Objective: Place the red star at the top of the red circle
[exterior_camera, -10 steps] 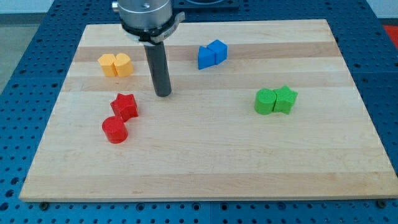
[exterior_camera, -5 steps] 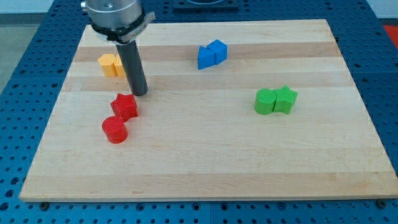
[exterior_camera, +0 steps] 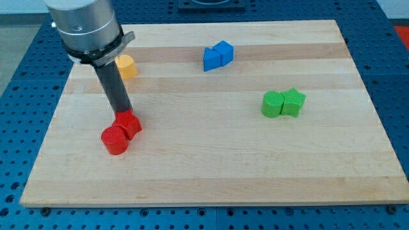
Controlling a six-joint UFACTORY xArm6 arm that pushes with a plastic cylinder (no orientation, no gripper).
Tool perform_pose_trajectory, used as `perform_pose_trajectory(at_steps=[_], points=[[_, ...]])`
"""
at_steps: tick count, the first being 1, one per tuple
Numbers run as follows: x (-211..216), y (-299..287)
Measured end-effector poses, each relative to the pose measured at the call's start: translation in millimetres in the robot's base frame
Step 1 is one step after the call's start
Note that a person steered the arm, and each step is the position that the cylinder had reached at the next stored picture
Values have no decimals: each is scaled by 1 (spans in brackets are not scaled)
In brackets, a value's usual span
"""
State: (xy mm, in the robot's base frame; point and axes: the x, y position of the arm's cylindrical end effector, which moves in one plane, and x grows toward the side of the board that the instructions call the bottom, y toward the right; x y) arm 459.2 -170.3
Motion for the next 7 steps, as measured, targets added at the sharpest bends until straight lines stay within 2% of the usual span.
perform_pose_trajectory(at_steps=[2,4,6,7], points=[[7,-20],[-7,74],[-3,105],[3,81]])
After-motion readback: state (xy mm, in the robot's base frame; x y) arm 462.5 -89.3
